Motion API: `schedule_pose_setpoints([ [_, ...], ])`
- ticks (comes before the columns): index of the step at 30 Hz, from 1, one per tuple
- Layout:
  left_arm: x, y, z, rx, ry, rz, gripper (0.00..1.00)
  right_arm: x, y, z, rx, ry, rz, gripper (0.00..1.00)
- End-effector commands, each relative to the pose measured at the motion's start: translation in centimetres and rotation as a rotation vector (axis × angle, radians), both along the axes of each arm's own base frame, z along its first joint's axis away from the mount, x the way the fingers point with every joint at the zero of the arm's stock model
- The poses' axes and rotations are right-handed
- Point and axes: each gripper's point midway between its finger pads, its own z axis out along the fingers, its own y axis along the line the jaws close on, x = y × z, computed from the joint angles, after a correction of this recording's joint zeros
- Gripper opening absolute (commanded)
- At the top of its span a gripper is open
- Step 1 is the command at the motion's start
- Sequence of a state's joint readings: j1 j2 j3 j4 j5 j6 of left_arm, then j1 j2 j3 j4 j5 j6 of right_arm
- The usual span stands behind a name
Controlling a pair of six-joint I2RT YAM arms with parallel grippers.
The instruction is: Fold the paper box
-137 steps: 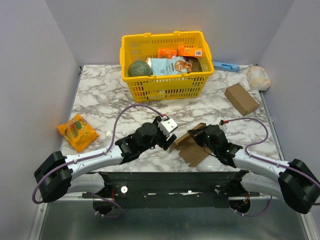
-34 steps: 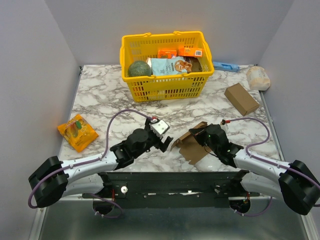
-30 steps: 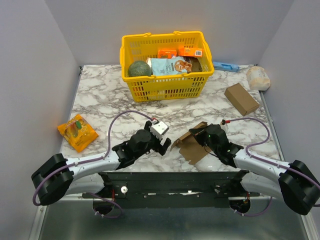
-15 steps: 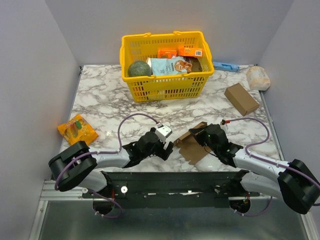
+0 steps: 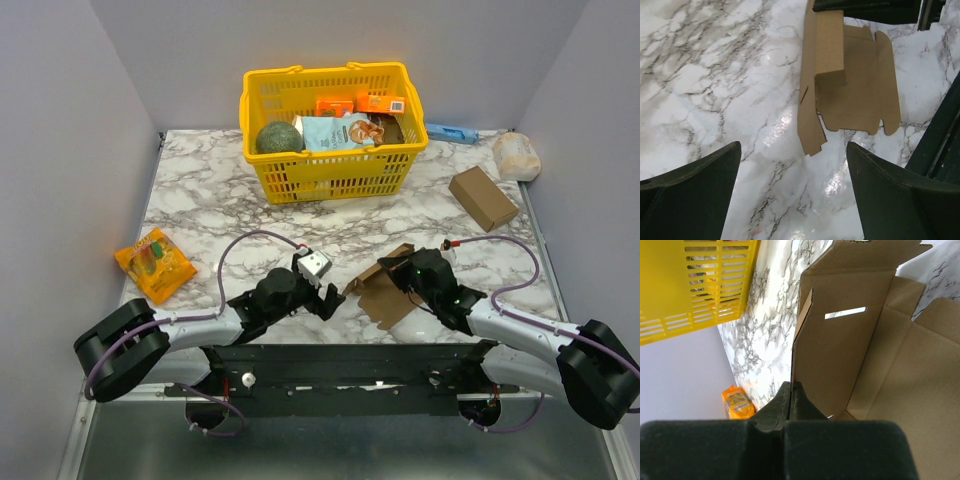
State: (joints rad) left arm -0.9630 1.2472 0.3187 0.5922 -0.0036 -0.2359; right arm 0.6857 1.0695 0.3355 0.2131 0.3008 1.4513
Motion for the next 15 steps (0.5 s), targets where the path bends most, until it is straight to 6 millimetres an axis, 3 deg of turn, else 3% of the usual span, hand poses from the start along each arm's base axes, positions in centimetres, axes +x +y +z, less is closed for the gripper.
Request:
schedule_pose_setpoints([
  [1, 2.1, 1.8, 0.5, -0.033, 0.003, 0.121, 0.95, -1.0, -1.1, -2.2, -0.070, 0.053, -0.007, 0.00],
  [4, 3.4, 2.7, -0.5, -0.013, 0.039, 0.227, 0.96, -1.0, -1.1, -2.2, -0.068, 0.054, -0.007, 0.00],
  [10, 4.4, 1.6, -2.9, 0.009, 0.117, 0.274, 0.93, -1.0, -1.0, -2.2, -0.067, 0.058, -0.004, 0.00],
  [15, 4.1, 1.6, -0.7, -0.045, 0.054, 0.238, 0.95, -1.1, -1.1, -2.3, -0.068, 0.058, -0.005, 0.00],
])
